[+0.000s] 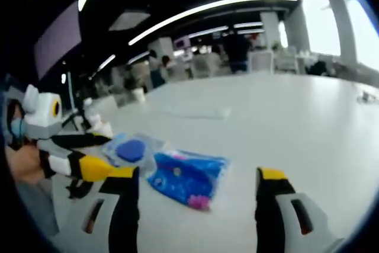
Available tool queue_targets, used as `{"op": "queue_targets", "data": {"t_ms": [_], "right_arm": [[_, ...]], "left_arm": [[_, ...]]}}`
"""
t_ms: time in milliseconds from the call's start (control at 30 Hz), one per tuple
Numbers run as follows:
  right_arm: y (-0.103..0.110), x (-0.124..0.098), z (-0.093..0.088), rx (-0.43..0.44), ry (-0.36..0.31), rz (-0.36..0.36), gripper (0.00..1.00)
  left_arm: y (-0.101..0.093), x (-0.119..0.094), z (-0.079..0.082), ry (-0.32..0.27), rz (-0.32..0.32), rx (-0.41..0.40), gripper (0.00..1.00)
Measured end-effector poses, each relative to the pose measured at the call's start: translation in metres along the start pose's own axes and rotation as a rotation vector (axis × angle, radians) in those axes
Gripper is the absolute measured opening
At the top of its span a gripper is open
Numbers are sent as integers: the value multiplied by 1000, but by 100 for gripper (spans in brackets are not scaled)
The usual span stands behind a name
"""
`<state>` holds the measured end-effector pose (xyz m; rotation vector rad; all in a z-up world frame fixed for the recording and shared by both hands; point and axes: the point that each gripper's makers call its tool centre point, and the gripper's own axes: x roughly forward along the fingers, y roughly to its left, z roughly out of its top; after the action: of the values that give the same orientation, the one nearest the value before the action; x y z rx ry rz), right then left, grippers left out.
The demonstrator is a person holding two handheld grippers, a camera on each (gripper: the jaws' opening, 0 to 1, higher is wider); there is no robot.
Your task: Arrange the tabletop items into an orderly group along one side of the table until the central work area is clear of visible clutter.
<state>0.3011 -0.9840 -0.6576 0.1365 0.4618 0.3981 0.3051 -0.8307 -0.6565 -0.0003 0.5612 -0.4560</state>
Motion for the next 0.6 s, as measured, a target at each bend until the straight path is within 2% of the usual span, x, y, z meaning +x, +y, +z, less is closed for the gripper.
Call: {"op": "queue_targets", "data": {"t_ms": [333,600], "right_arm": [[11,-16,-1,0,-6,-31,76],[47,-23,-6,8,-14,-39,74]], "left_arm": [[21,-28,-10,9,10,14,95],[46,-62,-23,19,18,15,94]]}}
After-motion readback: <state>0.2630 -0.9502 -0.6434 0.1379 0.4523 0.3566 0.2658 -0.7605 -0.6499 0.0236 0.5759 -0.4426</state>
